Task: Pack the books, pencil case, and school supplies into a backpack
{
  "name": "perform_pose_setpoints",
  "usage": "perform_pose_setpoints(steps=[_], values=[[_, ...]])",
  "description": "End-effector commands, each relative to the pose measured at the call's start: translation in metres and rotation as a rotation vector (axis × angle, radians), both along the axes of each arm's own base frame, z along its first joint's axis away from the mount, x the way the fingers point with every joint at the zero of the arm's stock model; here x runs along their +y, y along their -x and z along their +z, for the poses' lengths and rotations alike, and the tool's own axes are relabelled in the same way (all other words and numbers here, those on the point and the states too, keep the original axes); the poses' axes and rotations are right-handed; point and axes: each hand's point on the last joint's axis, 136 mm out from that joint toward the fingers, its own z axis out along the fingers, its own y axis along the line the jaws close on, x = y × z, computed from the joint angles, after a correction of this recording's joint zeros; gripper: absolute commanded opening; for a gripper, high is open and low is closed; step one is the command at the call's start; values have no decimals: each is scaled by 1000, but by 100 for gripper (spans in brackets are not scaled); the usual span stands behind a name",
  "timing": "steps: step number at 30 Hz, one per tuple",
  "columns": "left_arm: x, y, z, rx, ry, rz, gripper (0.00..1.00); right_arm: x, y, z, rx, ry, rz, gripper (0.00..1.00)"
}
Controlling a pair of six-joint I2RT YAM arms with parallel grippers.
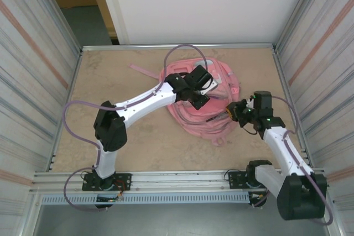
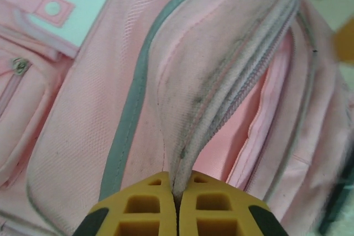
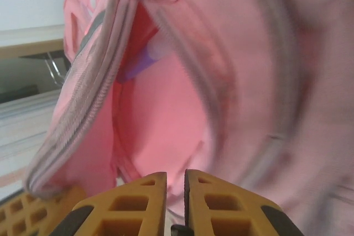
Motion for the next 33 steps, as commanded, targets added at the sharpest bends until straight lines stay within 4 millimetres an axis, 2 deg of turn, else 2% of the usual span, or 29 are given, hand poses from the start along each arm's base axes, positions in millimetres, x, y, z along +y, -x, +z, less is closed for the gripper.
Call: perform_pose_setpoints(steps=[1,3,5,7,11,12,18,21,24,28,31,33], values=[[-23,11,61,-13,196,-30,0,0,-36,5,-43,-25,-155,12],[-24,11,61,-9,199,-30,0,3,-44,2,-39,-1,-175,15],[-25,11,60,-2,205,-29,0,9,-52,3,-42,17,-167,21],[-27,11,59,10,213,-30,0,15,-58,9,-55,28,-151,23],[-24,13,63,39,242,-35,0,11,-55,11,-55,58,-174,41],[-22,11,62,40,244,-30,0,8,-52,10,-50,72,-174,42],[-16,11,60,57,260,-20,0,-5,-25,5,-26,139,-144,39],[-13,6,58,55,271,0,0,-1,-14,4,-27,167,-88,35],[-16,10,62,97,313,-16,0,13,-6,3,-48,187,-13,32],[-21,14,62,120,344,-39,0,33,-7,7,-129,199,71,30],[-25,19,64,148,365,-53,0,29,-12,-4,-91,231,32,39],[-26,21,65,148,381,-61,0,23,-17,-11,-88,272,17,40]])
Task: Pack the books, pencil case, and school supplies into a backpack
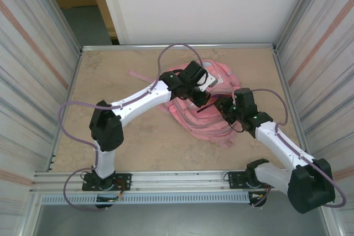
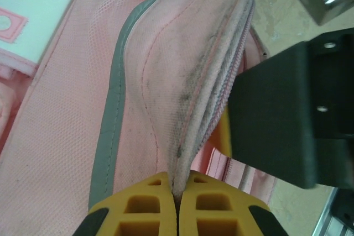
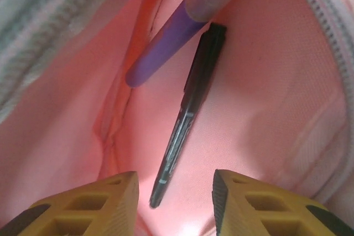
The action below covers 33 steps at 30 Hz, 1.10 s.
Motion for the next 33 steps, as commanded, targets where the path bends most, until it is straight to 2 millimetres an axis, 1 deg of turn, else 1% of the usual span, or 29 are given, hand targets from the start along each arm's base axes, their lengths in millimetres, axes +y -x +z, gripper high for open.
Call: perform_pose_setpoints(steps=[1,2,3,8,10,12,14,16,17,19,20,23,24,26,29,32,33], values=[[-10,11,50,-24,165,-43,0,-13,-10,-12,-11,88,-32,40],[-11,12,51,-22,173,-46,0,-14,-13,-14,-9,88,-32,38],[-13,13,51,-11,180,-52,0,-10,-17,-13,-22,69,-16,36],[-19,19,58,-17,208,-93,0,12,-33,-11,-56,-36,75,33],[-20,18,59,-15,210,-88,0,12,-36,-8,-84,-38,98,29],[-21,20,62,-5,223,-94,0,6,-39,-6,-118,-26,95,23],[-21,20,64,-7,230,-97,0,0,-42,0,-164,-47,85,22],[-21,18,63,-6,228,-93,0,-9,-43,7,-192,-46,75,13],[-21,18,63,4,231,-91,0,-16,-42,9,-195,-30,65,11],[-21,19,66,29,247,-92,0,-30,-39,12,-204,7,43,11],[-21,21,67,33,252,-97,0,-34,-39,14,-207,9,42,13],[-18,20,69,21,260,-88,0,-45,-35,13,-172,5,44,23],[-17,19,70,23,264,-83,0,-49,-33,11,-155,24,38,24],[-16,21,73,41,277,-85,0,-56,-29,5,-136,60,27,24],[-16,25,74,48,289,-107,0,-57,-31,1,-134,73,32,22],[-16,25,72,50,289,-109,0,-65,-32,-2,-144,193,27,20],[-17,27,72,60,295,-117,0,-67,-33,1,-170,238,34,19]])
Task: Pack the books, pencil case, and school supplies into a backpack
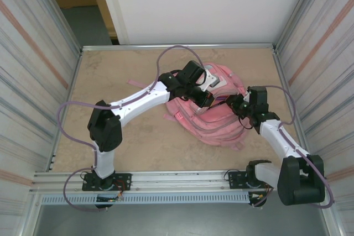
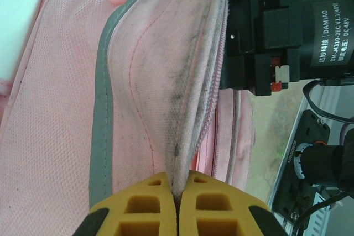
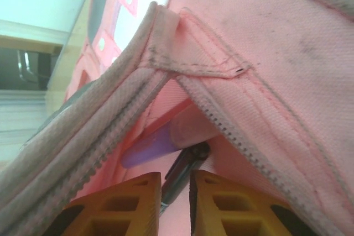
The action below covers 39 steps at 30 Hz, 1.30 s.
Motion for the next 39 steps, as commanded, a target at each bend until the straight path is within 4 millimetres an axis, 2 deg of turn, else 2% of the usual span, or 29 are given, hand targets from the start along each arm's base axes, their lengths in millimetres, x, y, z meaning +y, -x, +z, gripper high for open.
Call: perform_pose_setpoints(steps=[1,5,9,12,14,16,19,22,26,29,31,35,37,39], values=[[0,12,59,-36,148,-49,0,-13,-7,11,-83,185,0,18],[-3,16,53,-13,150,-73,0,8,-12,30,-259,313,148,14],[-2,20,50,2,144,-88,0,15,-17,31,-355,354,218,15],[-1,21,48,-1,144,-95,0,16,-20,25,-374,392,250,22],[-1,22,49,8,147,-95,0,5,-24,12,-318,435,202,29],[-1,24,53,5,159,-102,0,-4,-26,5,-286,467,148,41],[-1,24,56,-11,172,-106,0,-7,-30,-3,-276,480,133,45],[-2,26,56,3,176,-116,0,18,-33,0,-329,395,237,45],[-2,24,53,3,174,-119,0,61,-31,21,-431,254,438,43],[0,21,52,9,174,-111,0,77,-27,30,-461,216,520,40],[4,17,48,2,177,-95,0,80,-27,31,-452,205,548,35],[11,5,44,37,198,-57,0,82,-19,30,-427,194,571,32],[14,2,41,41,194,-46,0,75,-17,26,-398,225,531,34],[17,0,38,32,186,-39,0,60,-16,25,-354,291,454,39]])
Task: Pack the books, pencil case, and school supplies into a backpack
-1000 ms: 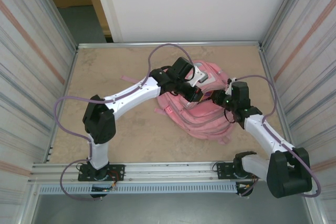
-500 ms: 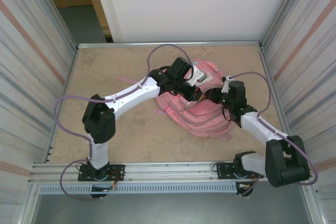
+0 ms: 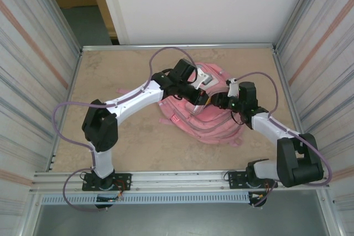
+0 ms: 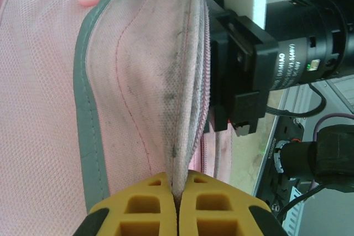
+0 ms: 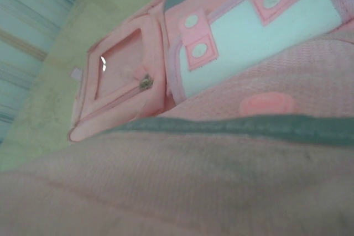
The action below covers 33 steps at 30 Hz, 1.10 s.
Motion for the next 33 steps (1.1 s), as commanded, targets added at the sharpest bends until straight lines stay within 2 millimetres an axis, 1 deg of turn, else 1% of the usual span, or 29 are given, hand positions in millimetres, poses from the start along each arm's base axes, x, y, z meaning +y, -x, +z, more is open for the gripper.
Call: perform_pose_setpoints(steps=[1,4,5,6,7,8,9,10,11,14,15,17,18,19,21,23,26,27,30,31,33], values=[[0,5,41,-56,108,-27,0,-12,7,16,-16,67,-66,42],[1,4,41,-58,98,-27,0,-25,22,29,-16,85,-131,48],[2,3,39,-63,93,-26,0,-30,27,31,-12,93,-153,49],[3,3,36,-71,85,-26,0,-37,32,29,7,113,-182,50],[4,0,32,-81,72,-20,0,-49,37,31,14,143,-240,52],[5,-3,29,-92,58,-8,0,-66,42,25,53,196,-324,55],[6,-6,25,-102,47,4,0,-94,47,20,92,266,-458,64],[6,-7,23,-107,44,7,0,-119,54,16,140,314,-572,69],[7,-7,20,-107,39,10,0,-131,59,17,164,320,-606,70],[3,-1,10,-71,44,-22,1,-142,68,27,216,198,-602,69],[0,3,9,-56,49,-38,11,-143,69,31,221,149,-600,69],[-2,9,8,-7,69,-57,35,-140,70,41,219,78,-575,68],[1,9,7,10,73,-43,43,-137,69,45,213,59,-556,67],[7,9,7,18,72,-18,47,-132,68,49,209,44,-530,67],[21,8,6,19,77,35,50,-120,65,53,210,24,-467,66],[37,6,0,21,52,113,53,-112,64,51,233,40,-421,65],[69,1,-23,89,-38,294,55,-101,64,43,251,112,-370,64],[78,2,-33,124,-60,340,55,-92,64,41,247,138,-334,64],[89,5,-58,207,-102,430,58,-67,65,40,227,221,-239,64],[89,6,-62,232,-107,445,58,-60,66,40,220,241,-216,64],[85,8,-70,296,-108,450,58,-46,67,48,190,261,-177,64]])
